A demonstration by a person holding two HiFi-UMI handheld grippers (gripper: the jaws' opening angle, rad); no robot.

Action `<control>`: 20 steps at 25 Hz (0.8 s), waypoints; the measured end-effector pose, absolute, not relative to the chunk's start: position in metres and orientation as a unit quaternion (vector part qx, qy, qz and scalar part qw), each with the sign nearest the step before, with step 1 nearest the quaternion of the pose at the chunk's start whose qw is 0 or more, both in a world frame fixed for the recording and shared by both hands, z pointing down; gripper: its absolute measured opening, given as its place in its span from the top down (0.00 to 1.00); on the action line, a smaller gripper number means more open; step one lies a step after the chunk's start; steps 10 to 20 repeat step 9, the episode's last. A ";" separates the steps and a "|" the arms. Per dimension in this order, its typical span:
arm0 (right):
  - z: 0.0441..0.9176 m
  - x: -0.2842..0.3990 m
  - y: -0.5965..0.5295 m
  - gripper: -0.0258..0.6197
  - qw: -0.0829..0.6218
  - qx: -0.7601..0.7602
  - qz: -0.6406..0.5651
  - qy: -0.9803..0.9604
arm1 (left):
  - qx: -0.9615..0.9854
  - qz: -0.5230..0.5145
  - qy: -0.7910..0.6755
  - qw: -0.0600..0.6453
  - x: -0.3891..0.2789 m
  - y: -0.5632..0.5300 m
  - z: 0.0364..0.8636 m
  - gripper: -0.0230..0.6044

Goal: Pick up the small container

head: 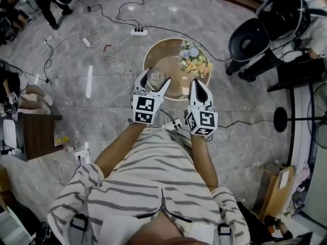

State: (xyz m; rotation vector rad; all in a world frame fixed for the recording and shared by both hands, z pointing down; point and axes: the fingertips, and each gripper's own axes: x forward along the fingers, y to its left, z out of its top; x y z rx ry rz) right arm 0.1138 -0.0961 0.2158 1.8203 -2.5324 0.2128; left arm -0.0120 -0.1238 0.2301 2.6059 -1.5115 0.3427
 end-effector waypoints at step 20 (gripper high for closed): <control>0.221 0.120 -0.097 0.95 0.008 0.583 0.073 -0.809 | 0.856 0.111 -0.502 0.055 -0.011 -0.124 0.231 0.44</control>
